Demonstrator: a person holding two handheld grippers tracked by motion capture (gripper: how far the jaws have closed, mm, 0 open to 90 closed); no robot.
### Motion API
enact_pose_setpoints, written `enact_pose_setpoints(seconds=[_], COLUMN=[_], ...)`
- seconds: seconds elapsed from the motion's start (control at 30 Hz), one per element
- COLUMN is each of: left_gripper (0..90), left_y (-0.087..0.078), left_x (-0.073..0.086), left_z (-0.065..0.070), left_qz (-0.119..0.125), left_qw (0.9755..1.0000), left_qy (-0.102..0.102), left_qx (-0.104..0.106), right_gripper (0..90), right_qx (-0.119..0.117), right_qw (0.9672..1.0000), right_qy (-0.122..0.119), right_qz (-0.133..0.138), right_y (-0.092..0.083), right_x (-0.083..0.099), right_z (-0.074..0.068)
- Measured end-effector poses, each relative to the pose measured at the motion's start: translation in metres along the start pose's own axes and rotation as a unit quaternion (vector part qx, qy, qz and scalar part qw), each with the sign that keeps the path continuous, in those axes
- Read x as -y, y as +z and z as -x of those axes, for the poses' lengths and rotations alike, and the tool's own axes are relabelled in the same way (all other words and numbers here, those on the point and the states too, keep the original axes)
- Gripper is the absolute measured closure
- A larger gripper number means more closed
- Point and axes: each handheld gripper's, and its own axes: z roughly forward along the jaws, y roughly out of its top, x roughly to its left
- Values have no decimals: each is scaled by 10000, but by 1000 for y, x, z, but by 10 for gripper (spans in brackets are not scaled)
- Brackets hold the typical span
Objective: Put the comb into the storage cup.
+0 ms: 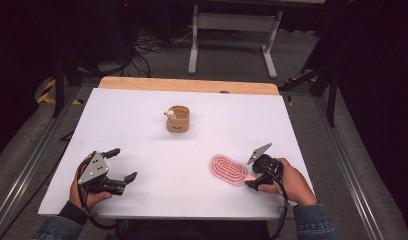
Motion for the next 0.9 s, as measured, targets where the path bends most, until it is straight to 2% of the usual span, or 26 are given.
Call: enact_pose_setpoints(seconds=[0.17,0.27,0.4,0.53,0.63,0.7,0.73,0.9], left_gripper=[57,57,58,58,58,58,58,58], left_y=[0,0,-1,0,0,-1,-1,-2], left_x=[0,-1,-1,-1,-1,-1,-1,-2], left_z=[1,1,0,0,1,0,0,1], left_qz=[-10,-11,22,18,13,17,17,16], left_qw=[10000,10000,10000,10000,10000,10000,10000,10000], left_qy=[23,33,9,29,41,51,47,85], left_qx=[8,-3,9,23,27,17,21,-15], right_gripper=[674,694,697,698,698,698,698,699], right_qx=[-112,-62,-25,-64,-23,76,158,464], right_qw=[9997,9992,9990,9984,9974,9960,9942,9863], right_qy=[-184,-300,-311,-272,-329,-349,-378,-92], right_qz=[151,237,315,496,643,825,992,1578], right_y=[-1,-1,-1,1,1,1,-1,-6], right_x=[0,2,3,2,1,1,1,1], right_z=[-5,-8,-9,-10,-10,-11,-11,-8])
